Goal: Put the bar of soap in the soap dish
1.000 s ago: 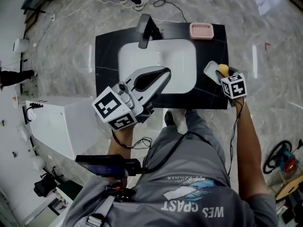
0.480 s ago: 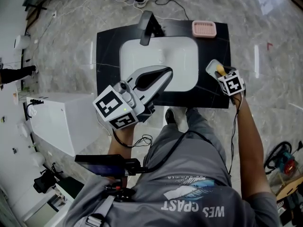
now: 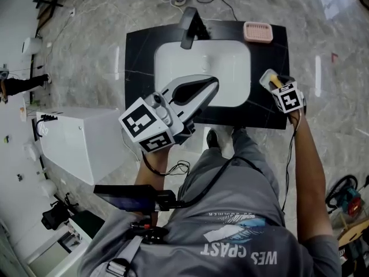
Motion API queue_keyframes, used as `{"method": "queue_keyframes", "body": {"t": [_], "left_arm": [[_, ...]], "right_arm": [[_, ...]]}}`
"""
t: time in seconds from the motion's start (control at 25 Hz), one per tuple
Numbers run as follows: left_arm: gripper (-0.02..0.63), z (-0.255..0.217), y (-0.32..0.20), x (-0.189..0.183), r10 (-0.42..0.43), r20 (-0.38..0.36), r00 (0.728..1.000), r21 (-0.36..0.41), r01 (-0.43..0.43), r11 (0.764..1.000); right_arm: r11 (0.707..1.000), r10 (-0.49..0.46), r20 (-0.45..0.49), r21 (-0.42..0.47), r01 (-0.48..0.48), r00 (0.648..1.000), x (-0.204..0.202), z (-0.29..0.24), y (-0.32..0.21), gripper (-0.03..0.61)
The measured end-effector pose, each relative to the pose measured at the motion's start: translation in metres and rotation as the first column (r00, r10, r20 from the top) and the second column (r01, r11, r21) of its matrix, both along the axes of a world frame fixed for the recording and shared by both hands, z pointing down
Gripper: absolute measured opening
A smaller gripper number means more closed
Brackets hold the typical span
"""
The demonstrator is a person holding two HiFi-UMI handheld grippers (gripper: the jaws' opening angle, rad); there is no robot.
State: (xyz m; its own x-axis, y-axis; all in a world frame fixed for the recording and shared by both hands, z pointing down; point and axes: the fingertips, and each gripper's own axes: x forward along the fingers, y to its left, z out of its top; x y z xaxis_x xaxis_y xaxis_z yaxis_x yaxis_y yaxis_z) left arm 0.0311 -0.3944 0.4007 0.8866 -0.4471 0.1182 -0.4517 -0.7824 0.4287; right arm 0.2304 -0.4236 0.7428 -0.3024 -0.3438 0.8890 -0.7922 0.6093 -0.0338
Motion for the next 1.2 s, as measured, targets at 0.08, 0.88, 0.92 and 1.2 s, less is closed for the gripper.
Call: {"method": "queue_keyframes", "body": {"t": [0.08,0.88,0.92,1.2], "left_arm": [[0.006,-0.002,0.003,-0.002,0.001,0.002,1.0,0.004,-0.001,1.0],[0.006,-0.042,0.064,-0.045,0.035,0.005,0.999,0.115,-0.036,0.993],[0.006,-0.045,0.069,-0.048,0.04,0.004,0.999,0.125,-0.04,0.991],[0.006,-0.072,0.107,-0.072,0.065,-0.008,0.998,0.199,-0.062,0.978]], "right_arm": [[1.0,0.001,0.006,0.009,-0.001,1.0,-0.002,-0.003,-0.001,0.154],[0.907,0.239,0.31,0.266,-0.325,0.92,-0.013,-0.163,0.016,0.095],[0.894,0.239,0.342,0.287,-0.343,0.909,-0.017,-0.178,0.02,0.089],[0.795,0.167,0.525,0.428,-0.429,0.835,-0.05,-0.302,0.064,0.078]]}}
